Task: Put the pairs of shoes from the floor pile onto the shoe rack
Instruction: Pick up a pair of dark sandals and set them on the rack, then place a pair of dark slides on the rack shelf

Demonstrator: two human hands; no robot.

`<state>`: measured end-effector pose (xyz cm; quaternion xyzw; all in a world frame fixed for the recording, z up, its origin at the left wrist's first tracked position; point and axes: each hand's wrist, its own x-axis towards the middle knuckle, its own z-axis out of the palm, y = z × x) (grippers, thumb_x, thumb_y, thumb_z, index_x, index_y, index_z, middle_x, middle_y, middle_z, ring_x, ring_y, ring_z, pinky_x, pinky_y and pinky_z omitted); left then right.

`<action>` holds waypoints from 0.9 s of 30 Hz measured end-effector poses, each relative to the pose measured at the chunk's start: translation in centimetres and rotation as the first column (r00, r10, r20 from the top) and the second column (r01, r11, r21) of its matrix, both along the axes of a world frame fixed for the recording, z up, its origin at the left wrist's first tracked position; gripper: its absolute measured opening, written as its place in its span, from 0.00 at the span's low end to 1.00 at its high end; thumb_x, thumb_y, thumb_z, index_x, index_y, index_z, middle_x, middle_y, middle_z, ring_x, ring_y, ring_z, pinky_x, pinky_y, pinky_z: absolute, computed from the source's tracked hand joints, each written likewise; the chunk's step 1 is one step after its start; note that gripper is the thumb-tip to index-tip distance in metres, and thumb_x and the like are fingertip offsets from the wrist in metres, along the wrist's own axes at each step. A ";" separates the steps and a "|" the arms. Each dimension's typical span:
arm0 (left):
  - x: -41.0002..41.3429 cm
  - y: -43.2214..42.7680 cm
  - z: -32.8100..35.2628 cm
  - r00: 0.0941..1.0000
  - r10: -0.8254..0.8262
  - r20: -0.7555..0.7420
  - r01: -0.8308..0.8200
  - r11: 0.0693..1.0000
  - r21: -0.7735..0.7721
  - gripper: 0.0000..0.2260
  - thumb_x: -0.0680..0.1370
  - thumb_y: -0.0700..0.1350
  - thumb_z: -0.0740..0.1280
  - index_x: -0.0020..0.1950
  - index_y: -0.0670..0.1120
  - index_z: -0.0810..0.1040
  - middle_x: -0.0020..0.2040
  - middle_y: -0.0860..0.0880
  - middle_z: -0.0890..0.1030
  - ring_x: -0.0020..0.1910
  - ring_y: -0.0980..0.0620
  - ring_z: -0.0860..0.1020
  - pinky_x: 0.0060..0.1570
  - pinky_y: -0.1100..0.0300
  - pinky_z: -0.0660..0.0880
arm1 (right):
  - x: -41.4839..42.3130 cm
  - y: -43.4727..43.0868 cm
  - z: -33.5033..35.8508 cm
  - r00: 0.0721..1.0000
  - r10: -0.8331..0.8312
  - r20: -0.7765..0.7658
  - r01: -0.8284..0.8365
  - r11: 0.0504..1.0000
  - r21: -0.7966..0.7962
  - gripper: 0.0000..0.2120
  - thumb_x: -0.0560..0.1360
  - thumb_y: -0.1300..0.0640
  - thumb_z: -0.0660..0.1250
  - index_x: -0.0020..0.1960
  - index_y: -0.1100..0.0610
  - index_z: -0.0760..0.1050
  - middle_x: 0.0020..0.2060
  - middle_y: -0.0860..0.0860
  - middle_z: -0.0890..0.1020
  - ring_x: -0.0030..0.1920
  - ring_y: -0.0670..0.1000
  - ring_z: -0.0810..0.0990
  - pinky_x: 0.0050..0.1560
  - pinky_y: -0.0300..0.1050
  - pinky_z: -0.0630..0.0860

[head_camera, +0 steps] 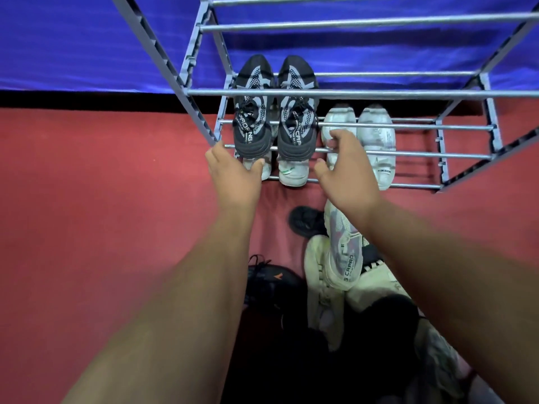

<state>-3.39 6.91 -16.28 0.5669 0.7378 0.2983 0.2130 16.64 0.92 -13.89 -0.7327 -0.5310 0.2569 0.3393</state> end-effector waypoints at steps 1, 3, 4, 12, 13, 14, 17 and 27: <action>-0.3 -0.7 -0.1 1.000 -0.001 -0.008 0.000 0.998 -0.062 0.30 0.72 0.49 0.78 0.69 0.40 0.71 0.65 0.43 0.73 0.64 0.42 0.75 0.67 0.47 0.73 | -0.1 -1.1 -0.3 1.000 -0.007 0.011 0.007 1.000 -0.017 0.25 0.78 0.56 0.68 0.74 0.58 0.70 0.61 0.49 0.76 0.63 0.50 0.75 0.63 0.39 0.68; -0.8 -2.5 -0.2 0.997 -0.076 -0.015 0.068 0.951 -0.303 0.25 0.77 0.49 0.74 0.70 0.40 0.73 0.65 0.42 0.77 0.63 0.40 0.78 0.64 0.49 0.76 | -0.6 -3.3 -1.1 0.999 0.027 0.030 -0.024 0.993 -0.117 0.25 0.77 0.54 0.68 0.73 0.57 0.71 0.58 0.50 0.79 0.59 0.52 0.77 0.60 0.43 0.72; -1.1 -3.5 -0.6 0.989 -0.146 -0.023 0.120 0.885 -0.450 0.24 0.79 0.50 0.73 0.71 0.40 0.73 0.66 0.41 0.79 0.64 0.40 0.79 0.63 0.52 0.75 | -1.0 -4.4 -1.9 0.997 0.066 0.046 -0.057 0.982 -0.178 0.25 0.76 0.53 0.69 0.72 0.57 0.72 0.56 0.50 0.80 0.58 0.53 0.79 0.60 0.47 0.75; -7.4 -14.8 -7.6 0.943 0.029 -0.332 -0.279 0.615 -0.737 0.32 0.79 0.55 0.66 0.78 0.38 0.66 0.75 0.36 0.68 0.75 0.36 0.67 0.73 0.47 0.65 | -6.3 -11.8 -6.8 0.867 0.498 -0.025 -0.442 0.743 -0.502 0.23 0.76 0.51 0.72 0.70 0.56 0.77 0.63 0.53 0.80 0.64 0.55 0.78 0.66 0.45 0.74; -8.3 -15.9 -8.2 0.943 0.116 -0.311 -0.321 0.559 -0.765 0.32 0.80 0.53 0.65 0.80 0.39 0.64 0.77 0.36 0.65 0.76 0.35 0.65 0.74 0.45 0.65 | -6.6 -12.3 -7.3 0.864 0.503 -0.031 -0.447 0.736 -0.509 0.23 0.77 0.51 0.72 0.70 0.56 0.76 0.63 0.54 0.80 0.63 0.55 0.78 0.65 0.45 0.74; -9.1 -16.7 -8.7 0.941 0.197 -0.274 -0.337 0.517 -0.787 0.33 0.80 0.52 0.66 0.81 0.39 0.61 0.78 0.36 0.65 0.77 0.35 0.66 0.73 0.44 0.66 | -7.0 -12.6 -7.7 0.855 0.517 -0.024 -0.452 0.723 -0.522 0.23 0.77 0.51 0.72 0.70 0.56 0.76 0.63 0.54 0.79 0.63 0.55 0.78 0.63 0.43 0.73; -10.9 -17.9 -10.6 0.897 0.427 -0.113 -0.342 0.511 -0.789 0.40 0.69 0.59 0.70 0.75 0.39 0.68 0.70 0.38 0.76 0.65 0.36 0.79 0.57 0.44 0.82 | -7.9 -13.1 -8.9 0.802 0.597 0.022 -0.475 0.660 -0.583 0.25 0.76 0.51 0.72 0.70 0.58 0.74 0.63 0.57 0.78 0.64 0.57 0.76 0.54 0.43 0.69; -11.2 -14.2 -9.2 0.752 0.639 0.164 -0.303 0.555 -0.775 0.13 0.82 0.42 0.69 0.63 0.50 0.68 0.63 0.43 0.72 0.58 0.37 0.76 0.49 0.37 0.83 | -9.6 -11.5 -10.5 0.649 0.743 0.162 -0.382 0.502 -0.775 0.38 0.72 0.51 0.69 0.80 0.52 0.63 0.74 0.55 0.74 0.73 0.59 0.72 0.72 0.56 0.69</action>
